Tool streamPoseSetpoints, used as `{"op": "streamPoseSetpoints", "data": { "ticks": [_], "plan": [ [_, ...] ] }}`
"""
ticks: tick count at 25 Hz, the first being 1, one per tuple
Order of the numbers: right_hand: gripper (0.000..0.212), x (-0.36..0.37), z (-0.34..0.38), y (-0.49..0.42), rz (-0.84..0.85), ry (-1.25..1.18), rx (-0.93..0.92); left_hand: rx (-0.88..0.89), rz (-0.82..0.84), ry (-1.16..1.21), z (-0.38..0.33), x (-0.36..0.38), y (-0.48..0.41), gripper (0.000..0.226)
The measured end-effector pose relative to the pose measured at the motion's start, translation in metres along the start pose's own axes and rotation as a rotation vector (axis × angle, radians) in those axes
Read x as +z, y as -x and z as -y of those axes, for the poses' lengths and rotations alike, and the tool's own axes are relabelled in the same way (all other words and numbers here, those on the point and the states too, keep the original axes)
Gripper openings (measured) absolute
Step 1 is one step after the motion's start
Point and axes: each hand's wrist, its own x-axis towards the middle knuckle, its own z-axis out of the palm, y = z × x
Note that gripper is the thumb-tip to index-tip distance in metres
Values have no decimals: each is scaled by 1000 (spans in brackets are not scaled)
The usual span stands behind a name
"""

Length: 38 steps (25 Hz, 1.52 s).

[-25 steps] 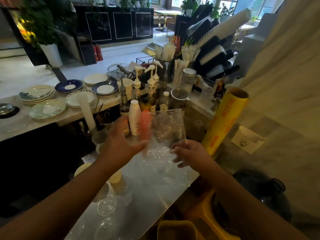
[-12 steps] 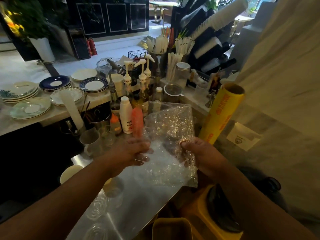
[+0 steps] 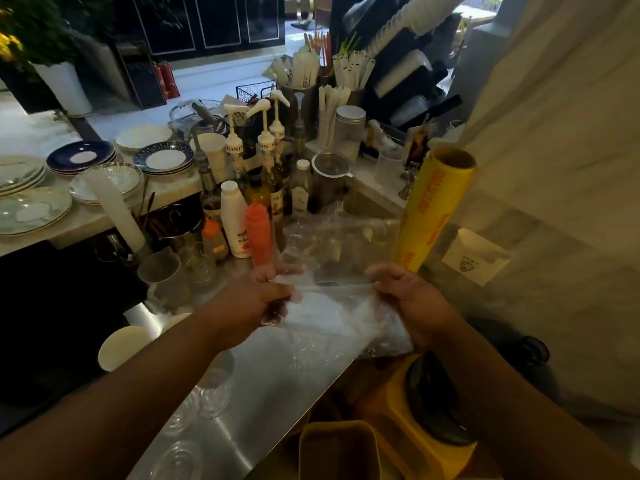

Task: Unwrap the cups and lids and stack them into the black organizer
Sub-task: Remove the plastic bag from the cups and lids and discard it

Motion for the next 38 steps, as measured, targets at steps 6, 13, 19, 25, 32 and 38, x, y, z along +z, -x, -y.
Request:
{"op": "streamPoseSetpoints", "data": {
  "ticks": [6, 13, 19, 25, 32, 38],
  "plan": [
    [18, -23, 3, 9, 109, 159, 57, 17, 101, -219, -5, 9, 2, 45],
    [37, -45, 12, 25, 291, 789, 241, -120, 358, -436, -11, 7, -5, 29],
    [8, -25, 3, 36, 224, 1236, 93, 272, 190, -981, 10, 45, -16, 23],
    [47, -18, -36, 18, 169, 1389, 34, 508, 183, -1213, 38, 87, -39, 30],
    [14, -38, -86, 5, 66, 1480, -68, 583, 149, -1151, 68, 90, -53, 52],
    [18, -75, -124, 12, -92, 1342, 19, 345, -19, -1084, 121, 74, -66, 68]
  ]
}}
